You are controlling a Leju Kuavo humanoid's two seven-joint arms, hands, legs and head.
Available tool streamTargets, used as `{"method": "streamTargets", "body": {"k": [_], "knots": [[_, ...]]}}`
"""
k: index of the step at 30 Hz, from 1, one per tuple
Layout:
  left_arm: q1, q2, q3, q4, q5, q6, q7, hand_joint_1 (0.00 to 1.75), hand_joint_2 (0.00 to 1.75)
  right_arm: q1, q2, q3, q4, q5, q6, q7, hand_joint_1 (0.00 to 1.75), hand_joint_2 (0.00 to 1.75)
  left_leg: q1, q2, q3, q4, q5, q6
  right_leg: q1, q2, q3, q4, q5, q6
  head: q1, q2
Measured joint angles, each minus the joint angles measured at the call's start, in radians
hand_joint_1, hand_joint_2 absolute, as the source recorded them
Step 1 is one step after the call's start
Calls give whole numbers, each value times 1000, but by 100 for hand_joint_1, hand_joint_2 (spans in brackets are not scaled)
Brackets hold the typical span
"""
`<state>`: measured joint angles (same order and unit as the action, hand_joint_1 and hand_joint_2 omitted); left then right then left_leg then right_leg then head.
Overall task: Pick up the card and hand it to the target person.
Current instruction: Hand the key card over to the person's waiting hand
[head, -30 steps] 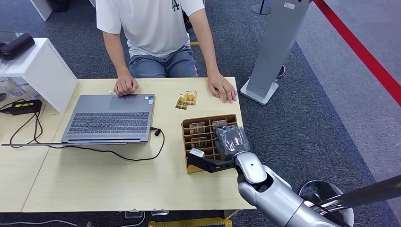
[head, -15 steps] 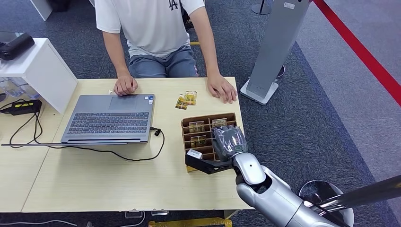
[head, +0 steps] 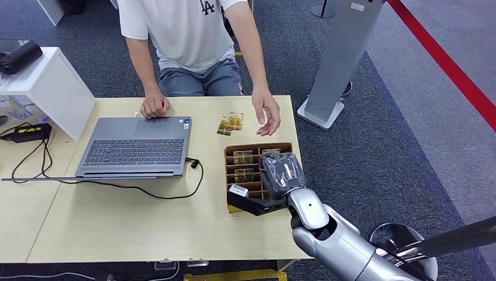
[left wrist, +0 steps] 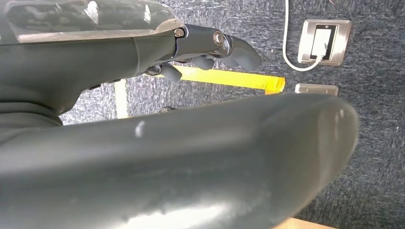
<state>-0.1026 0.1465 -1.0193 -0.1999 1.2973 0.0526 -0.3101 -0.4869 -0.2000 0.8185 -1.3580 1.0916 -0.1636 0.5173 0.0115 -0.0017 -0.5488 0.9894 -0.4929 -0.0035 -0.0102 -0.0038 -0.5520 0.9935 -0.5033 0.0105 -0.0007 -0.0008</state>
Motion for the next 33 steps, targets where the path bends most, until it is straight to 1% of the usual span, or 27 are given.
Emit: {"method": "streamTargets", "body": {"k": [5,9,16,19,22,24,25,26,27,28,29,31,33], "knots": [[2,0,0,0,4,0,-2,0,0,-6,-23,-12,-112,59,-19,27,175,175,0,0,0,0,0,0,0,0,0,0,0,0,0,0],[3,0,0,0,4,0,-2,0,0,-14,-39,-28,-206,102,-41,26,175,175,0,0,0,0,0,0,0,0,0,0,0,0,0,0],[4,0,0,0,4,0,-2,0,0,-13,-50,-40,-327,228,-167,-35,175,175,0,0,0,0,0,0,0,0,0,0,0,0,0,0],[3,0,0,0,4,0,-2,0,0,-10,-51,-40,-349,247,-208,-55,175,175,0,0,0,0,0,0,0,0,0,0,0,0,0,0],[3,0,0,0,4,0,0,0,0,-5,-51,-40,-352,249,-228,-63,175,175,0,0,0,0,0,0,0,0,0,0,0,0,0,0],[3,0,0,0,4,0,1,0,0,-3,-51,-40,-352,248,-232,-65,158,175,0,0,0,0,0,0,0,0,0,0,0,0,1,0],[3,0,0,0,5,-1,1,0,0,-2,-51,-40,-352,245,-232,-66,134,175,0,0,0,0,0,0,0,0,0,0,0,0,1,0],[3,0,0,0,5,-2,1,0,0,-1,-51,-40,-351,242,-231,-67,99,175,0,0,0,0,0,0,0,0,0,0,0,0,1,0],[3,0,0,0,4,-5,1,0,0,0,-51,-40,-349,237,-231,-68,71,175,0,0,-1,0,0,0,0,0,0,0,0,0,0,0],[3,0,0,0,3,-7,0,0,0,1,-51,-40,-347,229,-231,-70,36,175,0,0,-1,0,0,0,0,0,0,0,0,0,0,0],[3,0,0,0,2,-10,0,0,0,1,-51,-40,-345,218,-231,-73,16,175,0,0,-1,0,0,0,0,0,0,0,0,0,0,0],[3,0,0,0,1,-11,-2,0,0,5,-51,-40,-342,184,-235,-82,0,175,0,0,-1,0,0,0,0,0,-1,0,0,0,0,0],[3,0,0,0,4,-8,-7,0,0,12,-50,-42,-339,130,-247,-98,0,175,0,0,-1,0,0,0,0,0,-1,0,0,0,0,0]]}}
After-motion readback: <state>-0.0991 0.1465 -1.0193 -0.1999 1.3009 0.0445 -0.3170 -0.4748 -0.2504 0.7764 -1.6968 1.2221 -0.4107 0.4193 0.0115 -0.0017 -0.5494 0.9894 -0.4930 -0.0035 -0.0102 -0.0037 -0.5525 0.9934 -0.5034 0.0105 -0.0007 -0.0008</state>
